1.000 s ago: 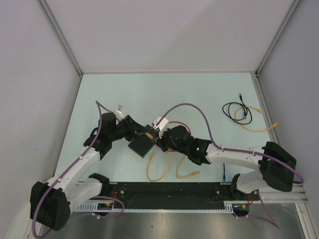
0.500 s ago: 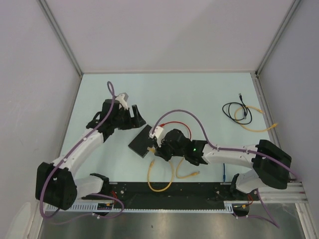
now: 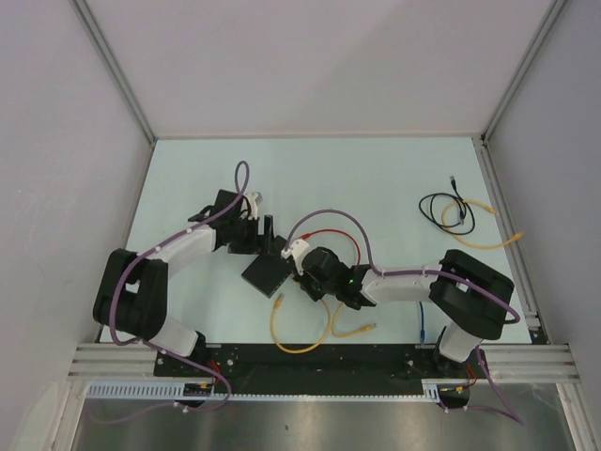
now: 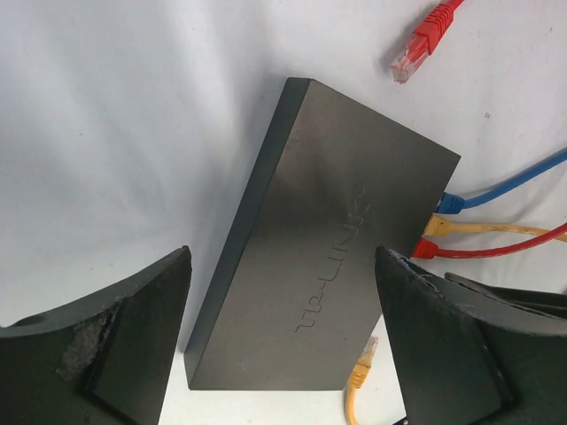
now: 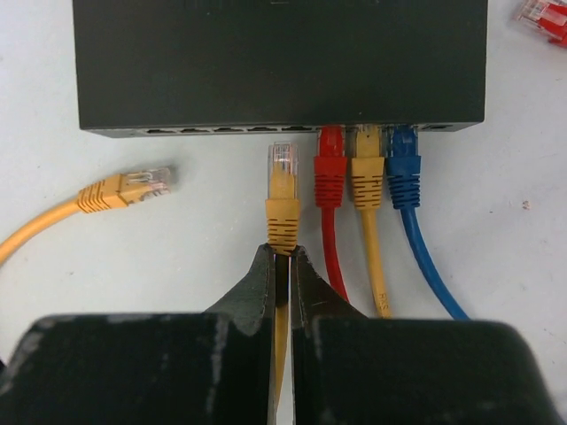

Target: Insert the plug into the switch port

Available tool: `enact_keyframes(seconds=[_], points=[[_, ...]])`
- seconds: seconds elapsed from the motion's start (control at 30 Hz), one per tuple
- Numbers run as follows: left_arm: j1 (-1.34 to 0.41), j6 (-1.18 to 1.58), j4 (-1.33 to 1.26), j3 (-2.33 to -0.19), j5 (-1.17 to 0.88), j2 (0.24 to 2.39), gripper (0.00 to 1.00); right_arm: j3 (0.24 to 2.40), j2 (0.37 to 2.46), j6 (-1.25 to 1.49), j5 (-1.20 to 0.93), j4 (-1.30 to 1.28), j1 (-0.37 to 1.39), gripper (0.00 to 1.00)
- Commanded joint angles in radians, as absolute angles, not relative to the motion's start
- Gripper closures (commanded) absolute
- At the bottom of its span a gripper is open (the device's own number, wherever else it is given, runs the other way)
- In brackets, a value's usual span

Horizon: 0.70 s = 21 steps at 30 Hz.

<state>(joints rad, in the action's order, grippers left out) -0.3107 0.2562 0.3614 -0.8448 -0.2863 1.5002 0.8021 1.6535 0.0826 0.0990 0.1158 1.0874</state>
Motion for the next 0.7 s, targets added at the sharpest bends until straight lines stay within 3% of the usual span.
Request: enact_keyframes(seconds=[0.0,0.67], points=[[-0.307,0.224,0.341,-0.896,-0.331,1.528,0.12,0.802,1.677,0.107,0.149,0.210,1.094,1.00],[-0.314,0.245,0.382,-0.934,-0.356,1.626,0.19,0.862,1.712,0.103,0.192,0.114,1.118,1.00]])
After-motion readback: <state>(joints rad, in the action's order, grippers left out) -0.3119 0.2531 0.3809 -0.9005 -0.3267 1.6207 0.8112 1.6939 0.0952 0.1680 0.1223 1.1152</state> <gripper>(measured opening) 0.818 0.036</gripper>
